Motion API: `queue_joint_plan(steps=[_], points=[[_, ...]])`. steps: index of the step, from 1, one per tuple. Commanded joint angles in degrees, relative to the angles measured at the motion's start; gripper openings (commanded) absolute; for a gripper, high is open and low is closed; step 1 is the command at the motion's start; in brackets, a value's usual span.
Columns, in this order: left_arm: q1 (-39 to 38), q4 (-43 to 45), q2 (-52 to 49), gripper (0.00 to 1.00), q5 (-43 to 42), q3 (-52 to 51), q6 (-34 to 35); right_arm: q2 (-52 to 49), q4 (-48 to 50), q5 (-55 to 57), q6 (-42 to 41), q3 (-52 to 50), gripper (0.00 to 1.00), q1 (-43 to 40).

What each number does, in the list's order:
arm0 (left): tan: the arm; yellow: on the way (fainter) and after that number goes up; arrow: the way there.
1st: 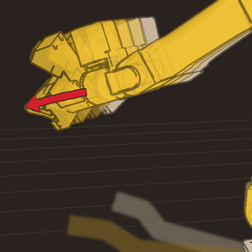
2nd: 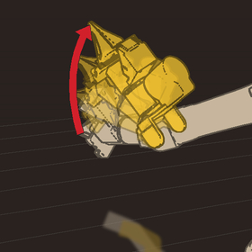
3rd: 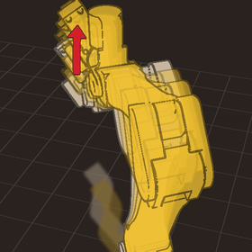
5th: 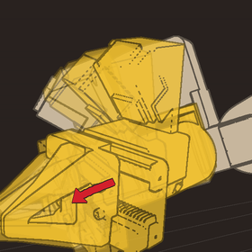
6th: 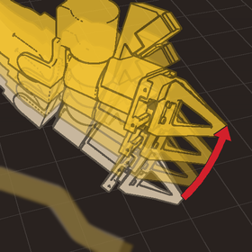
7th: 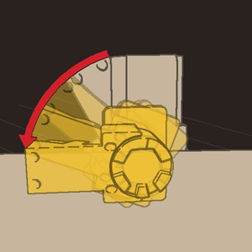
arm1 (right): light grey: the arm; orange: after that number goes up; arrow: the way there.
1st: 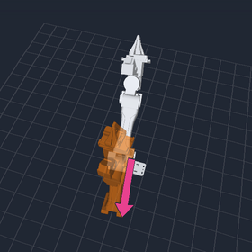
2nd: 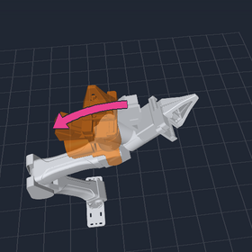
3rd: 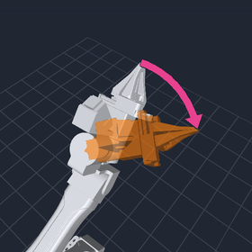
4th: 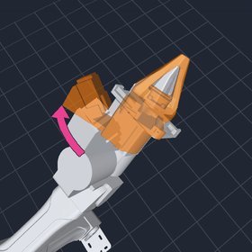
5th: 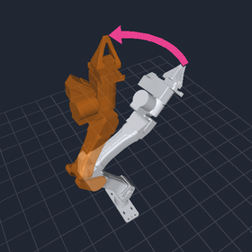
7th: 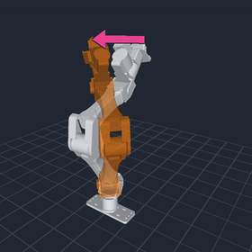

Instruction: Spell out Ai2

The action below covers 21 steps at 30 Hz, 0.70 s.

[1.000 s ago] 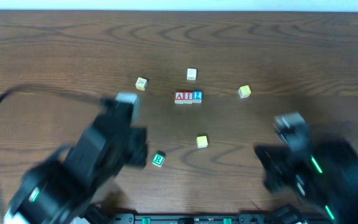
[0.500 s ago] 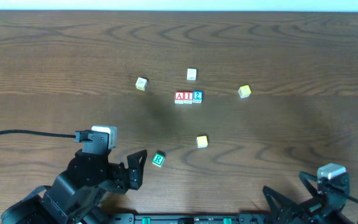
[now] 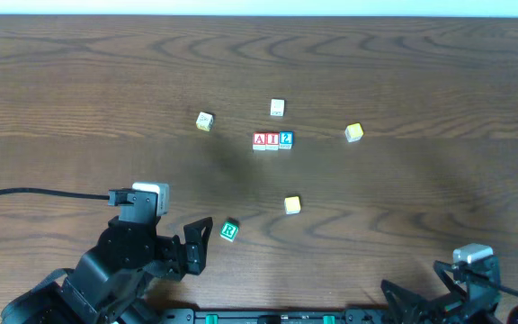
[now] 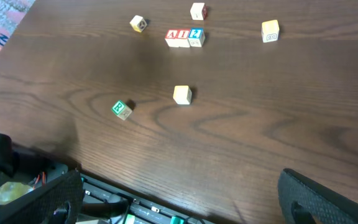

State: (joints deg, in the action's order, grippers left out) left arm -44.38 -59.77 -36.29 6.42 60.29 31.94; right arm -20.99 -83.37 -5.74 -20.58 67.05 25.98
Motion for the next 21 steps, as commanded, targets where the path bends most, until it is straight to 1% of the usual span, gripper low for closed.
queue_joint_plan(steps=[1, 4, 7, 10, 12, 17, 21], points=[[-0.50, -0.13, 0.00, 0.95, 0.00, -0.04, 0.42, 0.11, -0.22, 0.37, -0.61, -0.15, 0.99, 0.52], [-0.63, -0.57, 0.00, 0.95, 0.74, -0.04, -0.66, 0.11, -0.22, 0.37, -0.61, -0.15, 0.99, 0.52], [0.66, -1.31, 0.31, 0.95, 4.22, -0.04, -2.62, 0.11, -0.22, 0.37, -0.61, -0.15, 0.99, 0.52], [5.11, -0.76, 0.85, 0.95, 5.90, -0.04, -2.62, 0.11, -0.22, 0.37, -0.61, -0.15, 0.99, 0.52], [9.38, -0.11, 1.29, 0.95, 5.90, -0.04, -2.93, 0.11, -0.22, 0.37, -0.61, -0.15, 0.99, 0.52], [21.79, 1.49, 2.86, 0.95, 6.23, -0.68, -10.60, 0.11, -0.22, 0.37, -0.61, -0.15, 0.99, 0.52], [28.72, 8.39, 6.95, 0.95, 6.19, -5.40, -19.32, 0.11, -0.22, 0.37, -0.61, -0.15, 0.99, 0.52]])
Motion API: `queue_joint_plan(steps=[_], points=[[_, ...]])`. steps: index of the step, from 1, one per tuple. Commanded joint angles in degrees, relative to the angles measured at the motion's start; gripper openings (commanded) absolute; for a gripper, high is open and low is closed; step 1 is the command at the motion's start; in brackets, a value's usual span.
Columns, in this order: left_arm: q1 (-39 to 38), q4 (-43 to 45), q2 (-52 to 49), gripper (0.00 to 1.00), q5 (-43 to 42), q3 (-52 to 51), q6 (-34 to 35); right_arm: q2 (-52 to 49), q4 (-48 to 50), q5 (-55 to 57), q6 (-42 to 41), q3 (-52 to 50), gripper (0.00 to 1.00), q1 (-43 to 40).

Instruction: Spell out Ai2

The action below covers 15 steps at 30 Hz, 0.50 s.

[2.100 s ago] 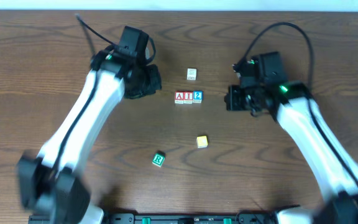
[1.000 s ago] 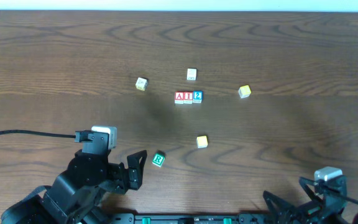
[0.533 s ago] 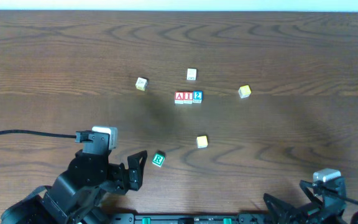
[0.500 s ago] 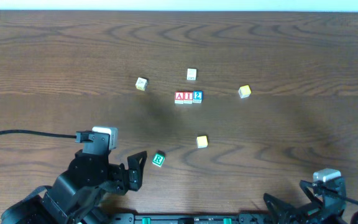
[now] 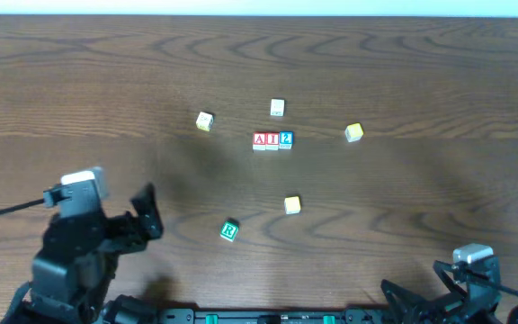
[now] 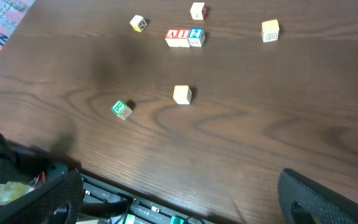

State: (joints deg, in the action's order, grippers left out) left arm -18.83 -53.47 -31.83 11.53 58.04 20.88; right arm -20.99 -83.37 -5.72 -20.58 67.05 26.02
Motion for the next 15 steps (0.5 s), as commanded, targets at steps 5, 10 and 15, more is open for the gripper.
queue_joint_plan(steps=[5, 10, 15], points=[[8.63, 10.05, 12.00, 0.96, 0.79, -16.22, -10.62, 0.11, -0.22, 0.35, -0.61, -0.15, 0.99, 0.48], [11.78, 15.19, 19.93, 0.95, -1.42, -28.55, -10.62, 0.11, -0.22, 0.35, -0.61, -0.15, 0.99, 0.46], [13.90, 17.66, 25.20, 0.95, -3.69, -36.61, -10.62, 0.11, -0.22, 0.35, -0.61, -0.15, 0.99, 0.48]])
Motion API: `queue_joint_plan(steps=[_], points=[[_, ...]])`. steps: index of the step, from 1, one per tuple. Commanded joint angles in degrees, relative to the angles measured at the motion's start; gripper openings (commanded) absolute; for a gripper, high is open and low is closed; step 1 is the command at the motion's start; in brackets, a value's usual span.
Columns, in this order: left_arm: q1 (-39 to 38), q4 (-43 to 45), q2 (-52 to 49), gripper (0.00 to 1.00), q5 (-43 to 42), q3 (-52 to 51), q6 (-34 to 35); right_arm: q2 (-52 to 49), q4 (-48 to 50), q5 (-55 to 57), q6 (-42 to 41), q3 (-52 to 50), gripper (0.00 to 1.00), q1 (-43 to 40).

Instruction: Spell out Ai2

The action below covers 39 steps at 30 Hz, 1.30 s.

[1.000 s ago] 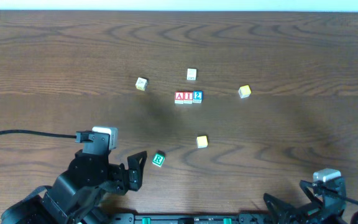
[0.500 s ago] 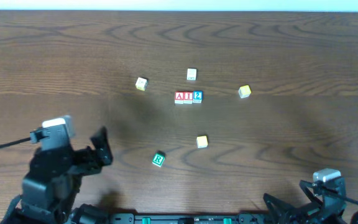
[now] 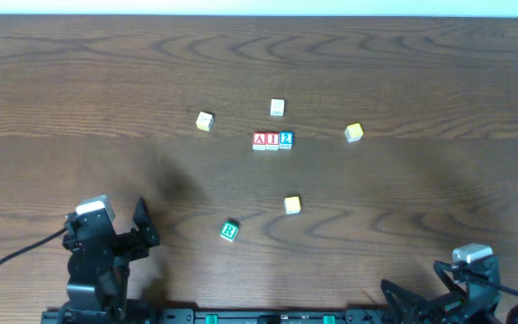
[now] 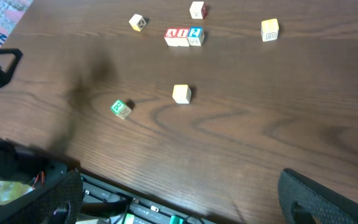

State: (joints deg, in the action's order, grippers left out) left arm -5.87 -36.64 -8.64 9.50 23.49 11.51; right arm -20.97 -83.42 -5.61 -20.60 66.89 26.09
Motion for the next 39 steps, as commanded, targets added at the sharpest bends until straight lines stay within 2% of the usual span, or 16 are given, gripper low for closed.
queue_joint_plan(steps=[1, 16, 39], points=[[1.33, 1.31, 2.82, 0.95, -1.99, -3.56, -1.25, 0.09, -0.17, 0.24, -0.59, 0.00, 0.99, 0.42], [1.84, 8.04, 8.46, 0.95, -4.50, -15.32, -1.22, 0.09, -0.17, 0.24, -0.59, 0.00, 0.99, 0.42], [1.81, 8.22, 8.39, 0.96, -4.83, -15.61, -1.22, 0.09, -0.17, 0.24, -0.59, 0.00, 0.99, 0.42]])
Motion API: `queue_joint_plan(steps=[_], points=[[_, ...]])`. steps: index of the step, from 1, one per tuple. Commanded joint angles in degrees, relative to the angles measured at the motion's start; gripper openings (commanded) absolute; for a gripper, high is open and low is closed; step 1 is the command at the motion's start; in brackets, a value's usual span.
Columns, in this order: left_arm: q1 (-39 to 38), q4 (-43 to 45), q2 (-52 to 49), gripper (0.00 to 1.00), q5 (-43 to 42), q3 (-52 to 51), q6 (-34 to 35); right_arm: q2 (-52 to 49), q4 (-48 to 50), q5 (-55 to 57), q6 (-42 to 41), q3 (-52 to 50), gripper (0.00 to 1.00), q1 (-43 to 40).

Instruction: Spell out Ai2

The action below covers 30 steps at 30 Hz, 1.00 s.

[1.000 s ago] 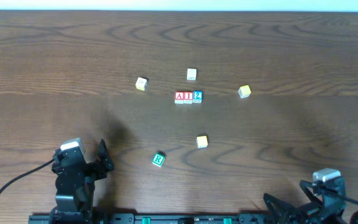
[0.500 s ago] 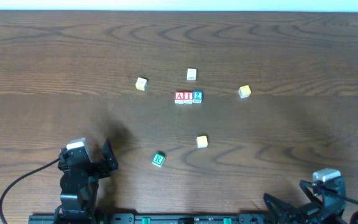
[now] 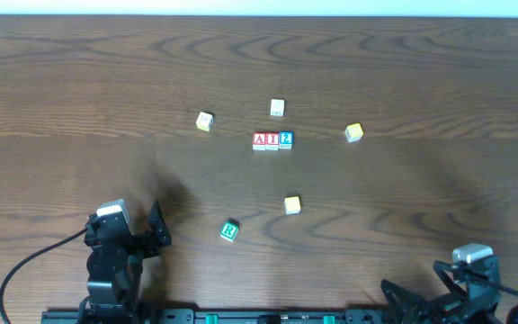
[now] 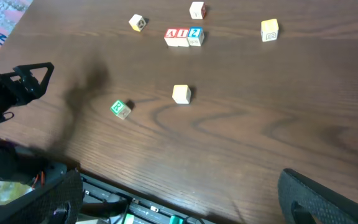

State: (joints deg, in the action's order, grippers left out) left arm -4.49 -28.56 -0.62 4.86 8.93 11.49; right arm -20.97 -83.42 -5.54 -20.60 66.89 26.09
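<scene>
Three blocks stand side by side in a row: a red A [image 3: 259, 139], a red i [image 3: 272, 139] and a blue 2 [image 3: 285, 139]. The right wrist view shows the same A [image 4: 171, 35], i [image 4: 183, 35] and 2 [image 4: 195, 35]. My left gripper [image 3: 157, 229] is near the table's front left, far from the row, open and holding nothing. My right gripper [image 4: 180, 182] sits at the front right edge, wide open and empty.
Loose blocks lie around the row: a white one [image 3: 277, 108] behind it, a pale one [image 3: 204, 121] to its left, a yellow one [image 3: 354, 132] to its right. Nearer the front are a cream block [image 3: 292, 205] and a green R block [image 3: 229, 230].
My left arm has shifted slightly to the right along the front edge, with its gripper still open. The blocks and the right arm have not moved.
My left gripper was open just left of the green R block. It then stood farther left, away from the block, and later lower by the front edge, where it still is. The A, i, 2 row stayed in place throughout.
</scene>
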Motion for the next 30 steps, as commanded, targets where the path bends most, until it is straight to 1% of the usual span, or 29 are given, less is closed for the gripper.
queue_joint_plan(steps=[1, 6, 8, 9, 11, 12, 14, 18, 21, 23, 26, 30], points=[[0.44, 0.13, 0.37, 0.96, -0.20, -1.05, -1.20, 0.09, -0.17, 0.17, -0.59, 0.00, 0.99, 0.42], [0.44, 0.13, 0.37, 0.96, -0.20, -1.05, -1.20, 0.09, -0.17, 0.17, -0.59, 0.00, 0.99, 0.42], [0.44, 0.13, 0.37, 0.95, -0.20, -1.05, -1.20, 0.09, -0.37, 3.17, 3.48, 0.00, 0.99, 0.42], [0.44, 0.13, 0.37, 0.95, -0.20, -1.05, -1.20, 0.09, 0.20, 5.64, 4.13, 0.00, 0.99, 0.39], [0.44, 0.13, 0.37, 0.95, -0.20, -1.05, -1.20, 0.37, 2.62, 8.26, 4.33, -0.20, 0.99, -0.66], [0.44, 0.13, 0.37, 0.95, -0.20, -1.05, -1.20, 0.74, 5.05, 8.81, 5.81, -0.66, 0.99, -2.29], [0.44, 0.13, 0.37, 0.95, -0.20, -1.05, -1.20, 1.77, 10.12, 7.96, 11.50, -2.69, 0.99, -6.27], [0.44, 0.13, 0.37, 0.95, -0.20, -1.05, -1.20, 5.14, 20.22, 2.12, 25.03, -11.02, 0.99, -15.56], [0.44, 0.13, 0.37, 0.96, -0.20, -1.05, -1.20, 8.02, 26.34, -1.70, 31.23, -19.76, 0.99, -20.52], [0.44, 0.13, 0.37, 0.95, -0.20, -1.05, -1.20, 10.32, 29.66, -2.01, 32.72, -26.05, 0.99, -23.17], [0.44, 0.13, 0.37, 0.95, -0.20, -1.05, -1.20, 13.73, 32.89, -2.01, 32.70, -33.38, 0.99, -25.22], [0.44, 0.13, 0.37, 0.95, -0.20, -1.05, -1.20, 19.43, 33.94, -1.99, 32.70, -41.46, 0.99, -25.99]])
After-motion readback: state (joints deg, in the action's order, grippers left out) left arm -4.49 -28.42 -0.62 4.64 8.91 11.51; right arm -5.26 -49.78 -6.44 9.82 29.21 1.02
